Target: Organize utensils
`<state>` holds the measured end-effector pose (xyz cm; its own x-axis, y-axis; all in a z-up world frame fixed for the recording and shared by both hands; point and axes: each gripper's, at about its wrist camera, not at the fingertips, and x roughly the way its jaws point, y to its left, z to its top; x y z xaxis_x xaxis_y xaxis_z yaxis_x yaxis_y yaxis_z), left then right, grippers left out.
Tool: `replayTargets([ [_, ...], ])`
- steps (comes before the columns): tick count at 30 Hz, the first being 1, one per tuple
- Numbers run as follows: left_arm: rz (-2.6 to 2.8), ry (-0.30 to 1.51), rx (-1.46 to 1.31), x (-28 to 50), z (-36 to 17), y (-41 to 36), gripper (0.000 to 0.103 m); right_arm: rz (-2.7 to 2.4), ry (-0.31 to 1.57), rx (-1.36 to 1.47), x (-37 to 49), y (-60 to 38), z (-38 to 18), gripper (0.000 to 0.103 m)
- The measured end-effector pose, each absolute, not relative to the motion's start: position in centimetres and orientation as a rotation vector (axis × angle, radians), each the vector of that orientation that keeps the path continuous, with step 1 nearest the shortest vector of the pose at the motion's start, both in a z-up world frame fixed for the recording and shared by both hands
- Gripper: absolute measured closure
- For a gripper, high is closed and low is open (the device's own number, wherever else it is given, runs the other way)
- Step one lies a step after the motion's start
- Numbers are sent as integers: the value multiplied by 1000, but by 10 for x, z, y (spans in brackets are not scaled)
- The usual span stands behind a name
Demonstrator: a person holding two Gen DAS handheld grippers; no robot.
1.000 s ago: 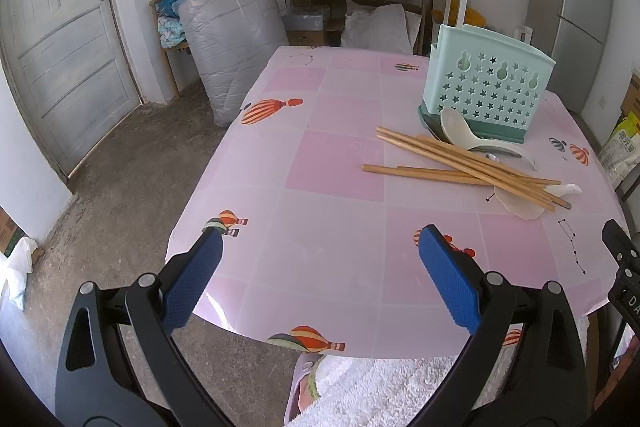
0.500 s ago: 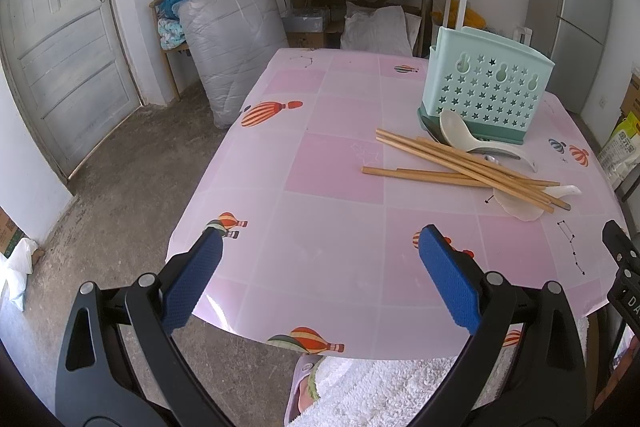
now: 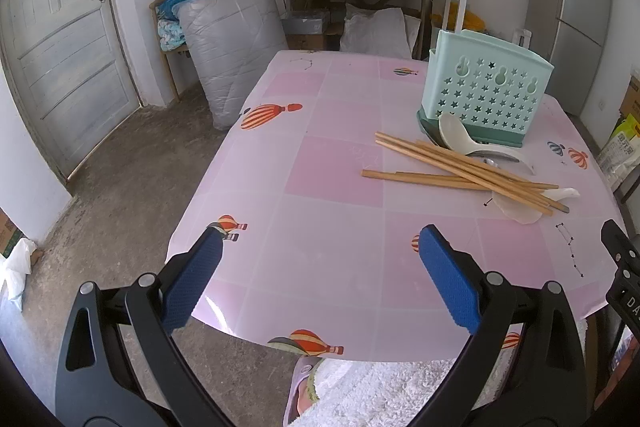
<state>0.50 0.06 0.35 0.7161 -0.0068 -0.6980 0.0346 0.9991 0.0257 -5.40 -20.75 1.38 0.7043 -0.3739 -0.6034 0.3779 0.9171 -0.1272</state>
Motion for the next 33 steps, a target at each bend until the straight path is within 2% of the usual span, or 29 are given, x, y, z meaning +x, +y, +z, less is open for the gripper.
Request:
replayTargets([
  [26,-69,797,78,19,-4,-8,8,-425,678,3,-45,-210,8,6],
  [33,-189,839,-11,44,-14,-10,8,-419,678,-9,-32,-213,0,6],
])
